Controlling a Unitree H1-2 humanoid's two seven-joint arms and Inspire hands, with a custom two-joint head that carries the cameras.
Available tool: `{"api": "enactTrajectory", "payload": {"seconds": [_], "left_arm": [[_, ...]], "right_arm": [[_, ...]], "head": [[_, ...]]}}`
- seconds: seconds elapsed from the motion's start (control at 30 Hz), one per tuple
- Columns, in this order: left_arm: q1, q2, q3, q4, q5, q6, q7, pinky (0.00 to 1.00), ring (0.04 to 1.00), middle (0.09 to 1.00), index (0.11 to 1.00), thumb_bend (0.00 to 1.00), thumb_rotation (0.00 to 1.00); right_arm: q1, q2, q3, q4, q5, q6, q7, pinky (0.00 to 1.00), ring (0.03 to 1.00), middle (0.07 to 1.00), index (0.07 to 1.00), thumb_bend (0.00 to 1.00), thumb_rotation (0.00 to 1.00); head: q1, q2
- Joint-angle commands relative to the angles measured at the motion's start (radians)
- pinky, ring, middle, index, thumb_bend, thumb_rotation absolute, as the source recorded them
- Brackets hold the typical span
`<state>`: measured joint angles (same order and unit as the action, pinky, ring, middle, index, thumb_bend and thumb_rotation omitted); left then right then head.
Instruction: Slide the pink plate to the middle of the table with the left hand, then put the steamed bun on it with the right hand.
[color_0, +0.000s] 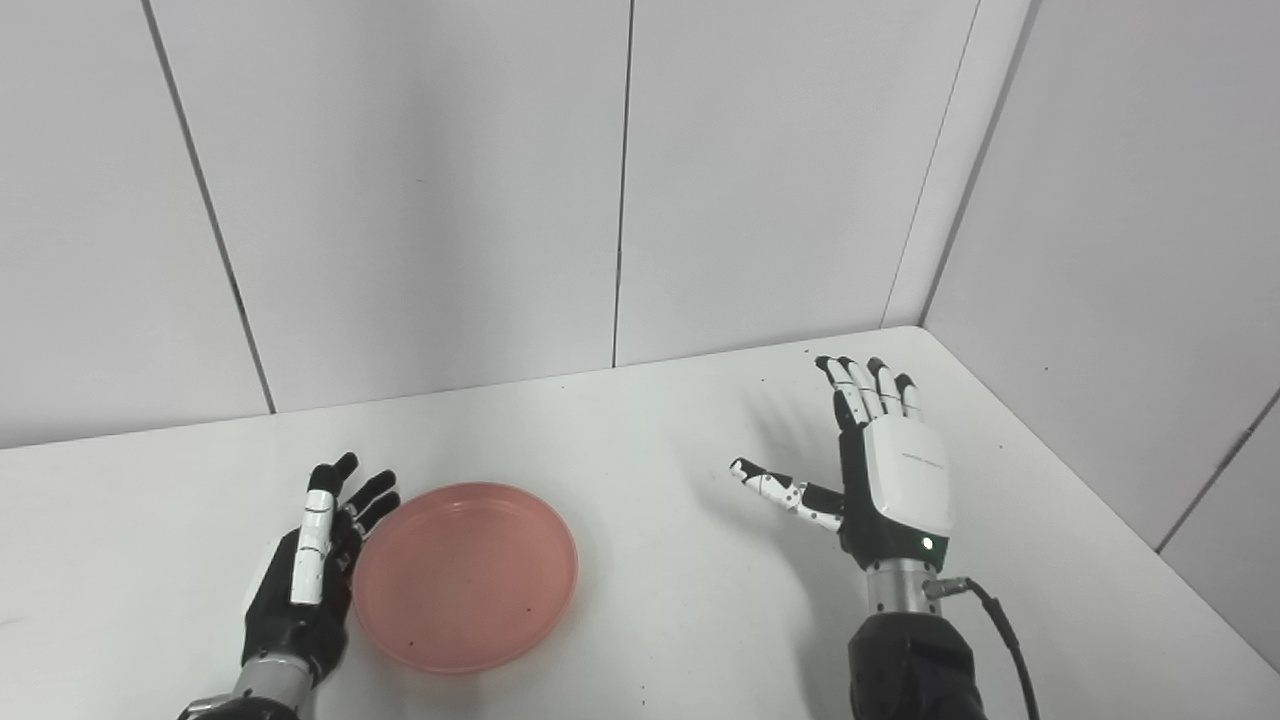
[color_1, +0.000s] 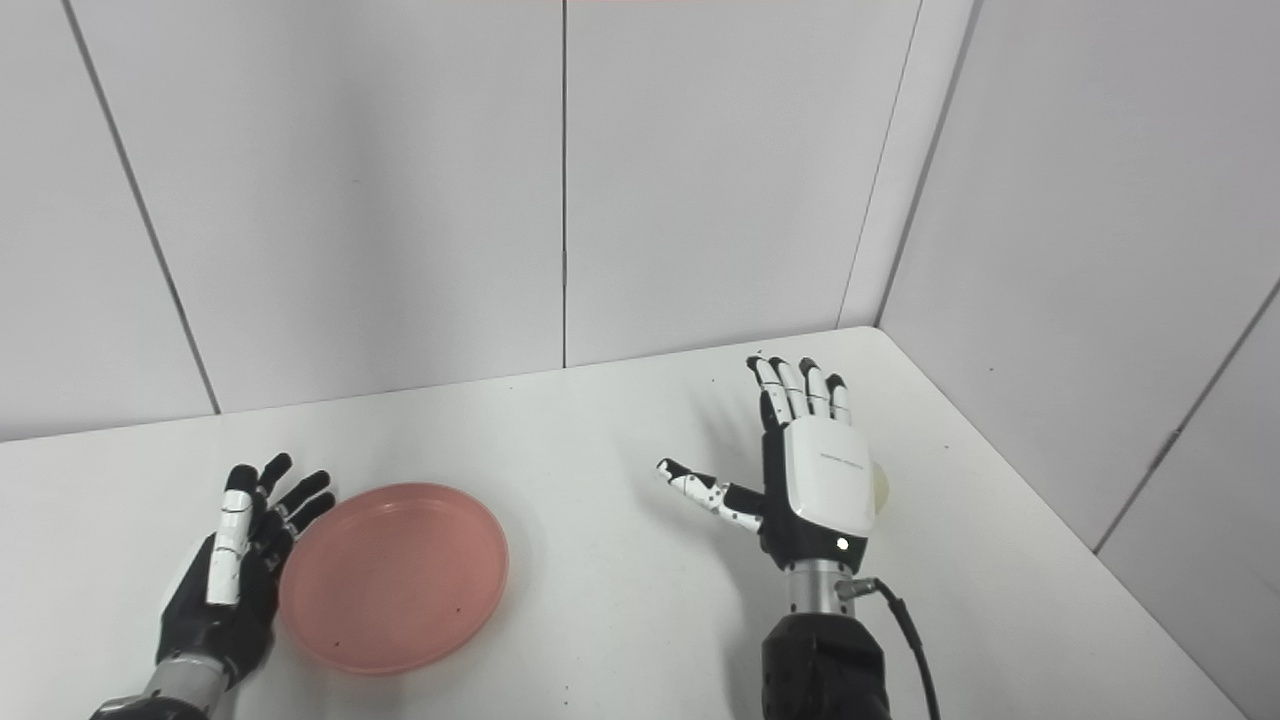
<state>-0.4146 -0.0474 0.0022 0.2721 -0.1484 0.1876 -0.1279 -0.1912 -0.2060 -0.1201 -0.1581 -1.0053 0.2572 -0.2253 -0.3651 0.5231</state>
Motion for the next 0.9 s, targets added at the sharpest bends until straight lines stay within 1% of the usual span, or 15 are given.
{"api": "enactTrajectory", "payload": {"seconds": [0.0, 0.1, 0.2, 0.37, 0.47, 0.53, 0.63, 0.7, 0.77, 0.87], "left_arm": [[-0.001, 0.004, -0.009, -0.004, 0.0, 0.016, -0.008, 0.87, 0.892, 0.876, 0.954, 0.74, 0.93], [0.0, 0.004, -0.011, -0.008, 0.0, 0.022, -0.009, 0.87, 0.891, 0.874, 0.951, 0.73, 0.93], [0.001, 0.003, -0.012, -0.015, -0.003, 0.03, -0.008, 0.87, 0.89, 0.873, 0.95, 0.73, 0.92], [0.002, 0.001, -0.011, -0.02, -0.011, 0.037, -0.013, 0.88, 0.882, 0.866, 0.948, 0.74, 0.9], [0.004, 0.002, -0.012, -0.026, -0.011, 0.042, -0.016, 0.89, 0.883, 0.871, 0.956, 0.72, 0.91], [0.005, 0.002, -0.012, -0.028, -0.011, 0.046, -0.016, 0.88, 0.876, 0.862, 0.95, 0.72, 0.91], [0.007, 0.001, -0.013, -0.034, -0.011, 0.053, -0.015, 0.88, 0.873, 0.857, 0.95, 0.72, 0.9], [0.008, 0.001, -0.013, -0.034, -0.011, 0.054, -0.016, 0.87, 0.868, 0.853, 0.948, 0.71, 0.9], [0.01, 0.003, -0.016, -0.038, -0.009, 0.057, -0.019, 0.87, 0.868, 0.852, 0.951, 0.71, 0.91], [0.013, 0.003, -0.015, -0.048, -0.014, 0.065, -0.021, 0.88, 0.865, 0.843, 0.95, 0.72, 0.9]], "right_arm": [[-0.034, -0.029, 0.0, -0.02, -0.026, 0.04, 0.003, 1.0, 0.94, 0.889, 0.857, 0.94, 0.69], [-0.034, -0.046, 0.004, -0.01, -0.031, 0.074, 0.015, 1.0, 0.92, 0.878, 0.853, 0.94, 0.67], [-0.035, -0.058, -0.003, 0.006, -0.013, 0.091, 0.016, 1.0, 0.902, 0.865, 0.847, 0.94, 0.65], [-0.046, -0.069, -0.007, 0.034, -0.003, 0.154, 0.033, 1.0, 0.889, 0.86, 0.84, 0.93, 0.63], [-0.05, -0.087, 0.005, 0.047, -0.02, 0.182, 0.045, 1.0, 0.883, 0.86, 0.833, 0.93, 0.62], [-0.051, -0.1, 0.012, 0.06, -0.034, 0.194, 0.049, 1.0, 0.878, 0.856, 0.82, 0.93, 0.56], [-0.054, -0.119, 0.013, 0.097, -0.021, 0.2, 0.043, 1.0, 0.881, 0.859, 0.82, 0.93, 0.55], [-0.056, -0.125, 0.012, 0.11, -0.012, 0.202, 0.041, 1.0, 0.881, 0.857, 0.822, 0.93, 0.56], [-0.06, -0.131, 0.006, 0.135, 0.012, 0.199, 0.027, 1.0, 0.878, 0.853, 0.821, 0.93, 0.56], [-0.067, -0.145, -0.004, 0.19, 0.055, 0.182, -0.005, 1.0, 0.874, 0.85, 0.822, 0.95, 0.59]], "head": [[0.001, 0.001], [0.002, 0.001], [0.005, 0.002], [0.006, 0.005], [0.007, 0.008], [0.009, 0.01], [0.01, 0.011], [0.01, 0.012], [0.01, 0.013], [0.013, 0.017]]}}
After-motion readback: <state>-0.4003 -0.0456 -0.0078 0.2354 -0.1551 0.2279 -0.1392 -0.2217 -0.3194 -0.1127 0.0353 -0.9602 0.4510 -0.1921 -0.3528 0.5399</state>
